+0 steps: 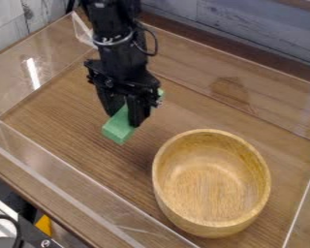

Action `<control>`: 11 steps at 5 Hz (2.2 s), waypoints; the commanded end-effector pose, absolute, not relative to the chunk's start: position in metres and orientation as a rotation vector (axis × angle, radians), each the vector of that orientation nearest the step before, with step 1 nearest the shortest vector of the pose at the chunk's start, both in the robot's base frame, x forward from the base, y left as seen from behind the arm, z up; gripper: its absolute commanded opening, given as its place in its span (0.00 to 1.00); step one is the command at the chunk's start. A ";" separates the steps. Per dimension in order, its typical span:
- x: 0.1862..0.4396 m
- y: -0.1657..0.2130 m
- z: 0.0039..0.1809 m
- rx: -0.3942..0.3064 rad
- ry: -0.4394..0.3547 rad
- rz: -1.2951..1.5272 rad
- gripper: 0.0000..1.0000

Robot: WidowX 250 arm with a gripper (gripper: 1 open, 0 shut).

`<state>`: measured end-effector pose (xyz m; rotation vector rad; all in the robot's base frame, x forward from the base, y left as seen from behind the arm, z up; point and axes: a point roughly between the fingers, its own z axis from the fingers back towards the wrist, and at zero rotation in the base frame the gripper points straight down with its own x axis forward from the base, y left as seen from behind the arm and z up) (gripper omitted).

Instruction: Remove the green block from inside the brown bowl and put it on the table

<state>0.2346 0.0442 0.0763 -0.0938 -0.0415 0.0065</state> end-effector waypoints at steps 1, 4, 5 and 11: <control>0.249 0.049 0.074 -0.069 -0.083 -0.021 0.00; 0.261 0.041 0.060 -0.057 -0.069 -0.120 0.00; 0.264 0.046 0.059 -0.057 -0.062 -0.151 0.00; 0.255 0.059 0.061 -0.061 -0.034 -0.143 1.00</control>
